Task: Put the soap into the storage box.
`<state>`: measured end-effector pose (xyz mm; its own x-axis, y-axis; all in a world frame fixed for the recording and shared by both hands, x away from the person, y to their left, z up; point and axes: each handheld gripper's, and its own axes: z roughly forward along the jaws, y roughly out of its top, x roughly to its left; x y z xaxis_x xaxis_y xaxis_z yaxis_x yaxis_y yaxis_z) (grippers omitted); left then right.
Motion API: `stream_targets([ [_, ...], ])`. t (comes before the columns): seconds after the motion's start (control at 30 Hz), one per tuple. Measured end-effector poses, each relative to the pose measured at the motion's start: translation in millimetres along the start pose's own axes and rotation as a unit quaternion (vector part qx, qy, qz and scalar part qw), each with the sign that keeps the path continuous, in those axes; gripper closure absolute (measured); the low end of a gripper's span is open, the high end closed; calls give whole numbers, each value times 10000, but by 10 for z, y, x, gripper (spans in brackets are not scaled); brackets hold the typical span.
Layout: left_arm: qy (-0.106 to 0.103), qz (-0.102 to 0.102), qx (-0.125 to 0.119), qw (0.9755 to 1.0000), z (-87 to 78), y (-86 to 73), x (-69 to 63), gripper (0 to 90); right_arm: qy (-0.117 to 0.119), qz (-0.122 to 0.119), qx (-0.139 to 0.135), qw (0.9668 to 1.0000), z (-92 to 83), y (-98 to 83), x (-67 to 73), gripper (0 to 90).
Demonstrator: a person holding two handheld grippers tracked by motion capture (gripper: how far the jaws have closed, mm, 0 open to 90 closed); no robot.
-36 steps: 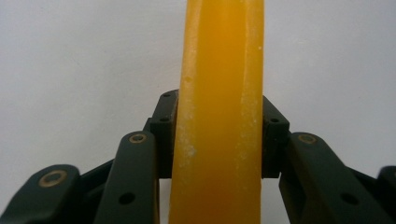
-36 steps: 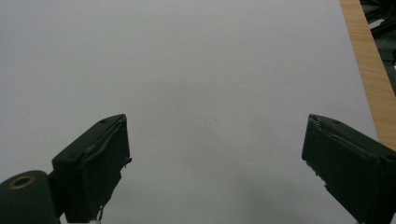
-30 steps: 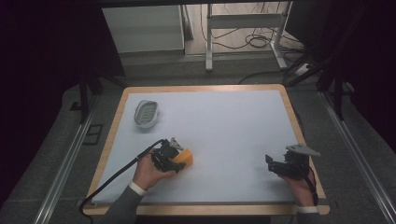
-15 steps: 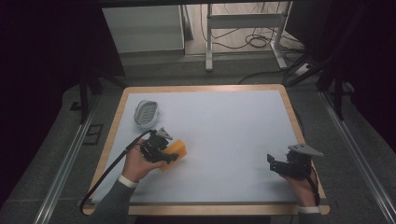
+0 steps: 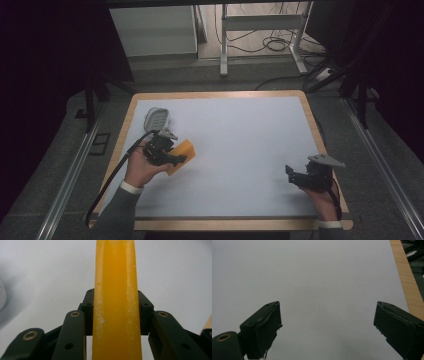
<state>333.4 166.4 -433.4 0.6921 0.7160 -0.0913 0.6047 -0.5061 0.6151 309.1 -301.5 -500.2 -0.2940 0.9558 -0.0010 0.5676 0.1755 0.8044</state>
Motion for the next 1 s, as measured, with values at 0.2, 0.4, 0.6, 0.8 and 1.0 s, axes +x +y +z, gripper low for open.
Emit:
stream_targets([
  [0.2, 69, -139, -126, 9998, -73, 70, 88, 609, 58, -1, -30, 10000, 20, -9, -12, 75],
  [0.4, 78, -289, -172, 9994, -93, 106, 187, 609, 87, 43, -79, 9999, 13, 0, -20, 75],
  [0.6, 109, -358, -135, 9992, -75, 124, 260, 609, 80, 28, -85, 9999, 17, 6, -5, 75],
  [0.8, 244, -407, -99, 9988, -65, 144, 343, 609, 66, -5, -42, 10000, 31, -4, 17, 75],
  [1.0, 274, -441, -179, 9985, -90, 190, 391, 609, 49, -19, -48, 10000, 29, -5, 17, 75],
])
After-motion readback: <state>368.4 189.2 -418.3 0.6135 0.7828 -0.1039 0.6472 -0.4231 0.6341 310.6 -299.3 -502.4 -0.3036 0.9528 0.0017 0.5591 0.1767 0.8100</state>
